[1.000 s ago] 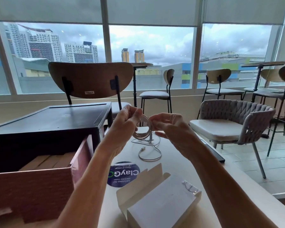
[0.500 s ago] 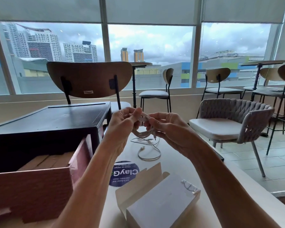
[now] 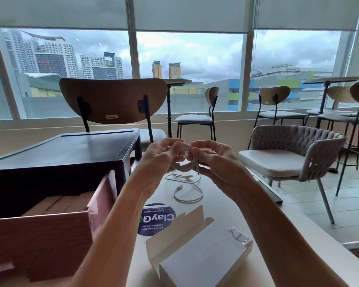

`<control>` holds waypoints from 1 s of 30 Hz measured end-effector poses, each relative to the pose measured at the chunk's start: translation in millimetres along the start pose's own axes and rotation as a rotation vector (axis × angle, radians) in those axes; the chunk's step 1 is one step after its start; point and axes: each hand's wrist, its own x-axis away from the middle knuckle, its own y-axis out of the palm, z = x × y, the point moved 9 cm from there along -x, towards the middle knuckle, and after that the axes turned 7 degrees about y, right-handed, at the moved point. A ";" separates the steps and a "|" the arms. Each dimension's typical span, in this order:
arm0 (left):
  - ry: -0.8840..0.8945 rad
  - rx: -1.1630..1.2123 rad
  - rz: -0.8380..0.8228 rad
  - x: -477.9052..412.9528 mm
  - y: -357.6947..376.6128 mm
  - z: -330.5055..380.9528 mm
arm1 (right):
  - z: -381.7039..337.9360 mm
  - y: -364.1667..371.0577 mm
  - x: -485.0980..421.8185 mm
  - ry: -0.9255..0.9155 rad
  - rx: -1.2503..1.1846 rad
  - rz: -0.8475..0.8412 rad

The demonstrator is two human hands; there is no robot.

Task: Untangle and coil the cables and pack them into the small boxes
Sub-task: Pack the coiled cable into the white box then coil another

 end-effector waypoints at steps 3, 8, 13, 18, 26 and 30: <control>0.150 -0.259 0.010 -1.7 -3.2 9.9 | 0.9 -0.7 -0.2 0.002 0.019 -0.001; 0.147 -0.152 0.071 -3.8 -9.1 9.3 | 0.4 -3.7 -3.0 -0.022 0.131 0.023; 0.157 -0.084 0.141 -4.6 -15.4 9.2 | -1.6 -1.8 0.5 -0.027 0.264 0.033; 0.074 -0.203 0.017 8.8 -7.6 0.5 | 2.0 -14.0 15.4 -0.051 0.331 0.117; -0.362 -0.863 -0.353 82.9 -15.3 -45.0 | 28.9 -41.8 53.9 0.032 0.471 0.190; -0.344 -1.064 -0.402 109.2 -13.8 -52.7 | 34.2 -53.8 71.5 0.043 0.455 0.232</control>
